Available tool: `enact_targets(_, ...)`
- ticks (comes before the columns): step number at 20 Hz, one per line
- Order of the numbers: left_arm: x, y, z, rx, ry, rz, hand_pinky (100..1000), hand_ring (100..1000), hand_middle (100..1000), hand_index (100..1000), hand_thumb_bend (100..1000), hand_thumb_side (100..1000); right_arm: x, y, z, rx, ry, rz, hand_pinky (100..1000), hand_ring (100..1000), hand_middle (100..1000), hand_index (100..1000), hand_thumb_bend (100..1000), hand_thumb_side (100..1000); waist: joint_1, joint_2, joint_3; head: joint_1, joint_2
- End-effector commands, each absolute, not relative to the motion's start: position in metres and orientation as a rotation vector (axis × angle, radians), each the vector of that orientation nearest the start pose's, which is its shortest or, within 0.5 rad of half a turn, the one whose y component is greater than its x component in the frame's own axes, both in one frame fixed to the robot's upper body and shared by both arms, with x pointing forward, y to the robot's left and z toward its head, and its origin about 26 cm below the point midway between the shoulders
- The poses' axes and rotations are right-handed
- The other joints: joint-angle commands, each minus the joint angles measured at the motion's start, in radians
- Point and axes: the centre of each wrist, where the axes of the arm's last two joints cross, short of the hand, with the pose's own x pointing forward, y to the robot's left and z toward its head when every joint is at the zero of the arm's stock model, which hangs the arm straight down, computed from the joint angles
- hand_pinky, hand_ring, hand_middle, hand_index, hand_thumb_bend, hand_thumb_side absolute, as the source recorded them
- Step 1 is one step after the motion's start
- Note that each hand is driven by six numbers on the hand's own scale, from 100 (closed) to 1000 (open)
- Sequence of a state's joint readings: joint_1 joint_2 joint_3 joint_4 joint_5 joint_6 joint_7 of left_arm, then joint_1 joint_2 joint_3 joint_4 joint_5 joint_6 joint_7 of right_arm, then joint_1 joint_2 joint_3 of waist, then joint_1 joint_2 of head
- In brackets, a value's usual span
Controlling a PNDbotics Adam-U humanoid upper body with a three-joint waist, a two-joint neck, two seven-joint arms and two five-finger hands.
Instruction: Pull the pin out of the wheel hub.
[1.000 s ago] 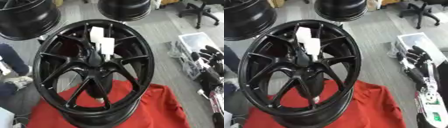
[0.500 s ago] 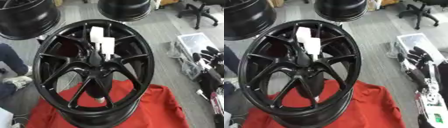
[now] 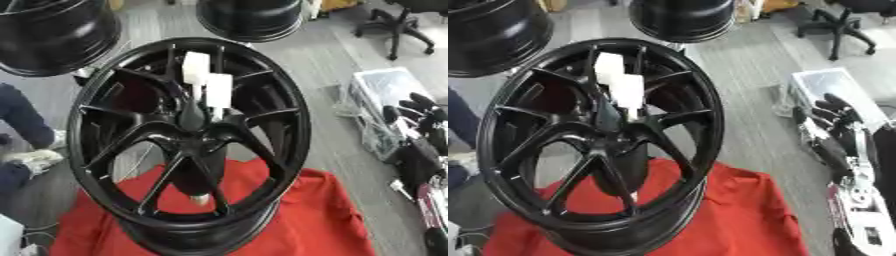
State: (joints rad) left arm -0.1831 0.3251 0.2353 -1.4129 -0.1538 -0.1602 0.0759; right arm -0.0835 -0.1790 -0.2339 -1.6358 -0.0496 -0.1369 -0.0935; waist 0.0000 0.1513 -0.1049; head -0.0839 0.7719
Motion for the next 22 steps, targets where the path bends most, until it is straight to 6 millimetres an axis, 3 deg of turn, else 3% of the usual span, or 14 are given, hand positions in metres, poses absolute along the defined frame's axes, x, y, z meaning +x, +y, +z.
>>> enact_targets(1,0.316,0.363,0.059,0.511,-1.867,-0.029,696,961,792,713,315,801,0.293,-0.339,0.055,-0.341,-1.900,-0.130,818,791,727,831,581,373,-0.003,-0.006,0.001,0.000,-0.002)
enact_targets(8,0.305,0.336,0.076,0.396,-1.878,0.036,692,956,782,705,309,810,0.293,-0.338,0.055,-0.336,-1.902,-0.131,818,791,727,831,581,373,-0.004,-0.004,0.004,0.002,-0.002)
enact_targets(22,0.301,0.331,0.079,0.380,-1.851,0.047,687,943,766,694,300,812,0.293,-0.338,0.055,-0.339,-1.904,-0.135,819,791,728,831,578,375,-0.004,-0.002,0.007,-0.002,-0.002)
